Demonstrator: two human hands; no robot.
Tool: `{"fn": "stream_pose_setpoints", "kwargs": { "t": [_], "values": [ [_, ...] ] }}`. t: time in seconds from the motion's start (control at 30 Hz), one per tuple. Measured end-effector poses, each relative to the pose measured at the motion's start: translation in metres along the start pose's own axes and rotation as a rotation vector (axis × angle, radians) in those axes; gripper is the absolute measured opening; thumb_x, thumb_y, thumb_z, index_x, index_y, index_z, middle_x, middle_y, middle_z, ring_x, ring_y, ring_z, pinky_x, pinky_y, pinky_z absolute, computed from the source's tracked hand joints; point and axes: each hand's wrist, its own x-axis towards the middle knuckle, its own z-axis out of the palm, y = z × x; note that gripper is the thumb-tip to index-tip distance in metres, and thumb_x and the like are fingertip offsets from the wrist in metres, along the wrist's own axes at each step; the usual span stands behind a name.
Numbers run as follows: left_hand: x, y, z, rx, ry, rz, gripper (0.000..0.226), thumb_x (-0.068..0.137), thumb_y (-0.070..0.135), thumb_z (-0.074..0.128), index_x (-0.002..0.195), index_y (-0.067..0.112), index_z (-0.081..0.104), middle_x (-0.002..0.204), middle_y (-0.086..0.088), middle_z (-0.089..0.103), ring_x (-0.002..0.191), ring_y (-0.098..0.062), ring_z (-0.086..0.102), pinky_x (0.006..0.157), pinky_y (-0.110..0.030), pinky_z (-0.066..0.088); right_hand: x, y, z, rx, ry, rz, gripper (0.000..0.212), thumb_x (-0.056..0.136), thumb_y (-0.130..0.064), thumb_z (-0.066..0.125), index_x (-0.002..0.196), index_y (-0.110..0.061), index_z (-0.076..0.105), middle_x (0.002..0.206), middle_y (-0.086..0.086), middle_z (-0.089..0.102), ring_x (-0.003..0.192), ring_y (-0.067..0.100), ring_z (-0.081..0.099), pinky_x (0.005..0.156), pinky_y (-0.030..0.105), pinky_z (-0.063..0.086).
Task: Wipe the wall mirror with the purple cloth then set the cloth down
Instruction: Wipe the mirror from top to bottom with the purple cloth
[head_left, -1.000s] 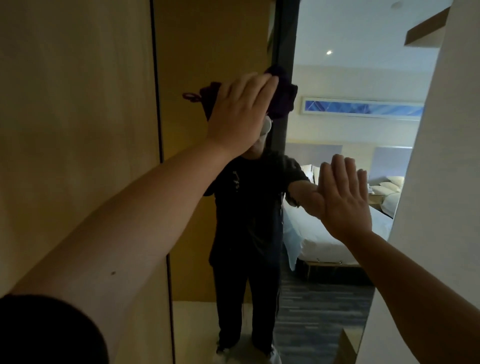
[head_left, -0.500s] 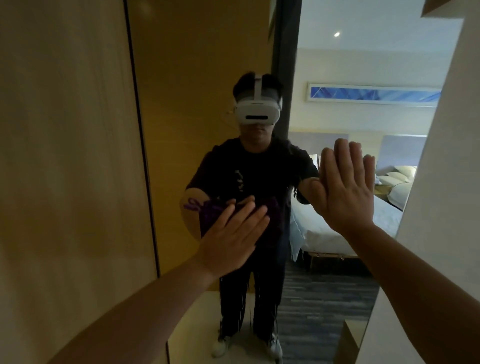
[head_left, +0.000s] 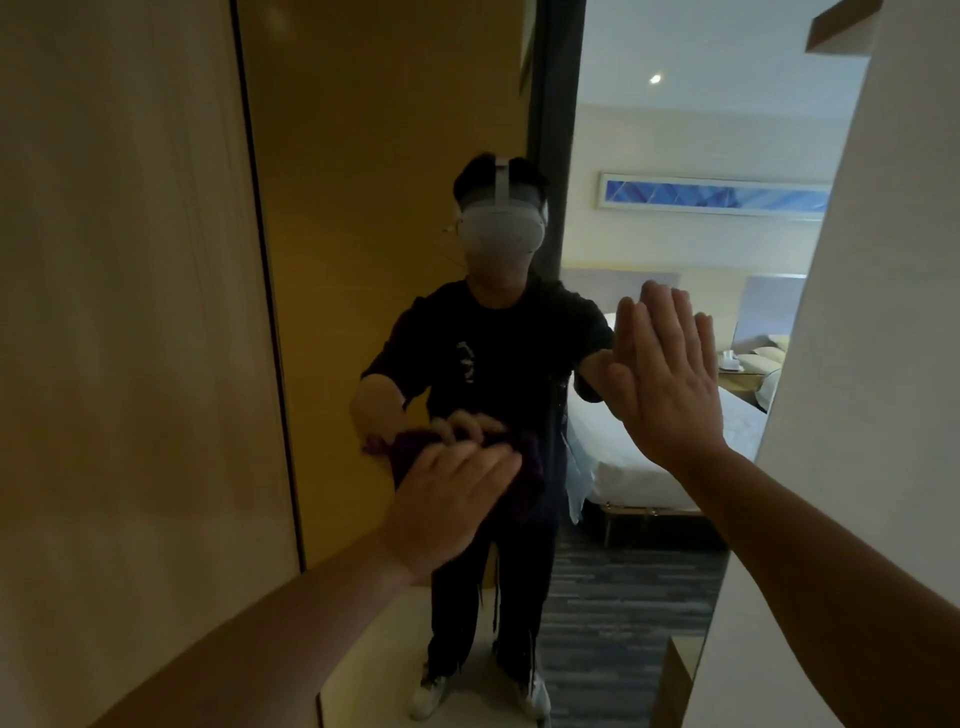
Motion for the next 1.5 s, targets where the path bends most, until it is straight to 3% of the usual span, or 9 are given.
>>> {"fn": "stream_pose_setpoints", "kwargs": {
  "t": [0.13, 0.23, 0.37, 0.57, 0.8, 0.97, 1.3, 1.4, 1.5],
  "values": [
    [0.123, -0.039, -0.043, 0.063, 0.203, -0.066, 0.046, 0.092, 0.009, 0.055, 0.138, 0.010, 0.050, 0.130, -0.009, 0.060, 0.114, -0.029, 0.052, 0.093, -0.043, 0.039, 0.000, 0.024, -0.012, -0.022, -0.009, 0.058, 0.063, 0.105, -0.046, 0.019, 0.155, -0.008, 0.019, 0.164, 0.012, 0.006, 0.152, 0.031, -0.001, 0.122, 0.053, 0.000],
    [0.210, -0.062, -0.069, 0.115, 0.280, -0.074, 0.048, 0.089, 0.012, 0.058, 0.136, 0.007, 0.053, 0.131, -0.011, 0.059, 0.117, -0.030, 0.047, 0.097, -0.042, 0.037, -0.001, 0.041, -0.012, -0.095, -0.057, 0.013, 0.062, 0.104, -0.043, 0.030, 0.154, -0.007, 0.020, 0.163, 0.012, 0.005, 0.152, 0.029, -0.004, 0.122, 0.055, 0.001],
    [0.267, -0.073, -0.069, 0.227, 0.177, -0.080, 0.048, 0.091, 0.018, 0.054, 0.139, 0.011, 0.051, 0.136, -0.007, 0.057, 0.122, -0.029, 0.052, 0.101, -0.041, 0.039, -0.002, 0.047, -0.003, -0.129, -0.010, -0.023, 0.064, 0.102, -0.038, 0.039, 0.155, -0.009, 0.017, 0.162, 0.009, 0.002, 0.152, 0.028, -0.003, 0.122, 0.051, -0.003],
    [0.217, -0.048, -0.032, 0.226, 0.072, 0.042, 0.057, 0.099, 0.035, 0.046, 0.150, 0.010, 0.038, 0.154, -0.009, 0.040, 0.141, -0.029, 0.038, 0.109, -0.045, 0.028, -0.004, 0.049, 0.007, -0.131, 0.107, -0.045, 0.061, 0.102, -0.039, 0.030, 0.153, -0.006, 0.026, 0.162, 0.013, 0.014, 0.151, 0.031, 0.008, 0.121, 0.056, 0.008],
    [0.060, 0.029, 0.030, 0.143, -0.040, 0.160, 0.054, 0.099, 0.023, 0.044, 0.151, 0.015, 0.039, 0.156, -0.005, 0.039, 0.142, -0.026, 0.038, 0.109, -0.044, 0.031, -0.004, 0.055, 0.012, -0.134, 0.166, -0.089, 0.059, 0.105, -0.040, 0.026, 0.153, -0.007, 0.026, 0.161, 0.013, 0.016, 0.151, 0.031, 0.009, 0.120, 0.056, 0.010],
    [-0.008, 0.053, 0.050, 0.121, -0.139, 0.199, 0.050, 0.102, 0.027, 0.044, 0.150, 0.020, 0.040, 0.156, 0.001, 0.039, 0.141, -0.021, 0.038, 0.109, -0.039, 0.033, -0.004, 0.050, 0.009, -0.118, 0.131, -0.065, 0.059, 0.105, -0.042, 0.019, 0.154, -0.008, 0.022, 0.162, 0.010, 0.012, 0.151, 0.027, 0.004, 0.121, 0.054, 0.007],
    [0.025, 0.054, 0.022, 0.004, -0.137, 0.136, 0.038, 0.104, 0.014, 0.039, 0.139, 0.017, 0.053, 0.138, 0.001, 0.056, 0.118, -0.021, 0.056, 0.094, -0.037, 0.043, -0.005, 0.049, -0.019, -0.033, -0.051, -0.011, 0.055, 0.107, -0.036, 0.028, 0.155, -0.010, 0.021, 0.164, 0.009, 0.008, 0.153, 0.024, -0.003, 0.123, 0.046, -0.003],
    [0.081, 0.041, 0.006, 0.017, -0.017, 0.038, 0.044, 0.093, 0.007, 0.051, 0.137, 0.015, 0.056, 0.133, -0.002, 0.060, 0.115, -0.024, 0.056, 0.092, -0.037, 0.039, -0.009, 0.061, -0.030, -0.026, -0.071, 0.028, 0.056, 0.107, -0.037, 0.025, 0.156, -0.011, 0.020, 0.164, 0.009, 0.008, 0.153, 0.024, -0.002, 0.123, 0.049, 0.001],
    [0.170, 0.021, -0.016, 0.002, 0.146, -0.045, 0.044, 0.092, 0.007, 0.049, 0.136, 0.009, 0.054, 0.131, -0.009, 0.061, 0.117, -0.029, 0.050, 0.094, -0.042, 0.038, -0.011, 0.084, -0.039, -0.063, -0.112, 0.081, 0.059, 0.106, -0.042, 0.017, 0.157, -0.012, 0.018, 0.165, 0.008, 0.003, 0.152, 0.024, -0.007, 0.123, 0.051, -0.001]
  ]
}}
